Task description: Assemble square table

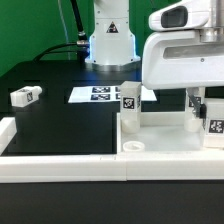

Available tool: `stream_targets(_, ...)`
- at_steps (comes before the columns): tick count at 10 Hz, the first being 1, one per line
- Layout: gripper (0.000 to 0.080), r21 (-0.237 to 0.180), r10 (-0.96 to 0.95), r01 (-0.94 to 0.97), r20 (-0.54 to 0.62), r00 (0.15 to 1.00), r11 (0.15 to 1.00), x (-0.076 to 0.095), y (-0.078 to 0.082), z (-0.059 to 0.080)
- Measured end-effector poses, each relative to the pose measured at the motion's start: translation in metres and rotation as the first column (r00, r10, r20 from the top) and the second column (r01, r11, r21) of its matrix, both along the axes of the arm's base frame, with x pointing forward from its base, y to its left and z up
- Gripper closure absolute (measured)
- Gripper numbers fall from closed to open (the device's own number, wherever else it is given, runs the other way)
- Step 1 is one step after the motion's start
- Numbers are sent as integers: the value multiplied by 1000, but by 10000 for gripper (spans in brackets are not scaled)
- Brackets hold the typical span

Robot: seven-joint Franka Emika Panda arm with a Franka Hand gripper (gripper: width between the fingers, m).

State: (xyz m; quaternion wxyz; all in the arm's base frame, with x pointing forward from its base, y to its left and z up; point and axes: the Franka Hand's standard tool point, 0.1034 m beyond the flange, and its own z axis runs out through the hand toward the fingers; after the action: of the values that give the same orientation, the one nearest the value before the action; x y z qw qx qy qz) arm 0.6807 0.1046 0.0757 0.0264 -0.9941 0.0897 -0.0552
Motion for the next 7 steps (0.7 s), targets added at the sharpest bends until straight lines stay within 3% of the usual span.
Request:
stream_targets(2,504,19,-182,182,0,983,983,-1,-1,-1)
stream_targets(3,504,35,-363,363,-7,932,931,-3,-2,-2)
stream_targets(4,504,59,-544,544,-21,839,837,-5,-2,-2)
stream_targets(6,504,118,-833,840,-116,541,529,-6,-5,-3)
stream_targets(7,504,130,-854,867,-151,497,481,-6,-9,-3)
